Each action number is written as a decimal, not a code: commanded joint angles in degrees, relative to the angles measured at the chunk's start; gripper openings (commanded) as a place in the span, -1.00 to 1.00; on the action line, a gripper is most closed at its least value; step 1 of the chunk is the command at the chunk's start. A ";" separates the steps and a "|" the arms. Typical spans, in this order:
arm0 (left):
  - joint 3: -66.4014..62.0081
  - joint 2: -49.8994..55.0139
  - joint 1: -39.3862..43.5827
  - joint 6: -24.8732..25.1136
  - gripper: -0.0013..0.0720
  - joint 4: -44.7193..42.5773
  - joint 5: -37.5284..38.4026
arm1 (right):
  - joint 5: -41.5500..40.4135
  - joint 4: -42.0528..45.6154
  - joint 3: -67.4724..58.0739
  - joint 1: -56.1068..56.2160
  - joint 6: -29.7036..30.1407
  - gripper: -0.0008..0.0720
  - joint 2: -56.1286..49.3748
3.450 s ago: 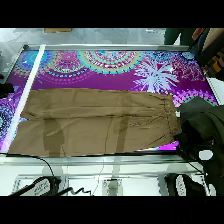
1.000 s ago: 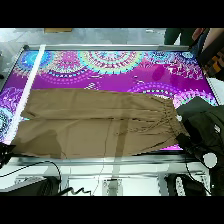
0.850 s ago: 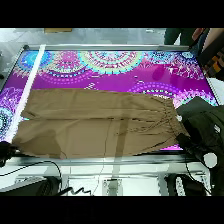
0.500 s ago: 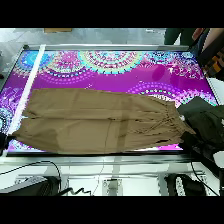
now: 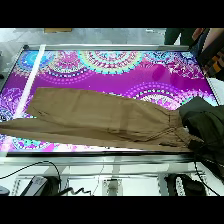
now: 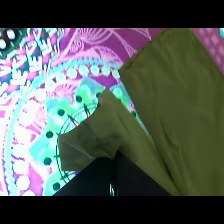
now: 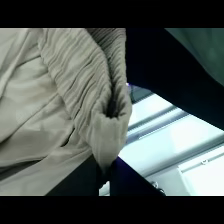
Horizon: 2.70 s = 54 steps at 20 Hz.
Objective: Fold the clothes and pants, and hang the long-sleeved shirts on hangers.
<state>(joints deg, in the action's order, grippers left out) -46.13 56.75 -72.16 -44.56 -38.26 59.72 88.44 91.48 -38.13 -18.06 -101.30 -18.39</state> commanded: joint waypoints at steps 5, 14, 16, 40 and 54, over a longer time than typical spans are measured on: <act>-2.14 -2.29 9.62 -6.27 -0.95 -5.09 -17.62 | -5.88 0.04 -5.01 0.02 -0.50 -0.89 -2.97; -19.37 18.47 35.06 -28.11 -0.95 -29.00 -22.05 | -23.26 -3.04 -5.84 0.02 -2.58 -0.89 -30.77; -25.33 23.26 38.58 -32.92 -0.95 -34.10 -20.87 | -27.08 -3.98 -7.63 0.02 -2.62 -0.89 -35.34; -43.52 46.93 51.74 -45.29 1.00 -35.87 -39.12 | -56.78 -10.73 -24.26 0.02 -9.94 0.21 -66.97; -42.27 30.67 43.32 -43.01 0.67 -38.97 -0.37 | -40.44 -10.36 -24.26 0.02 6.75 0.62 -58.36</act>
<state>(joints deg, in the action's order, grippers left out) -89.25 91.55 -25.82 -88.73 -75.46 45.19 42.98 81.12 -62.37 -18.09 -99.61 -79.64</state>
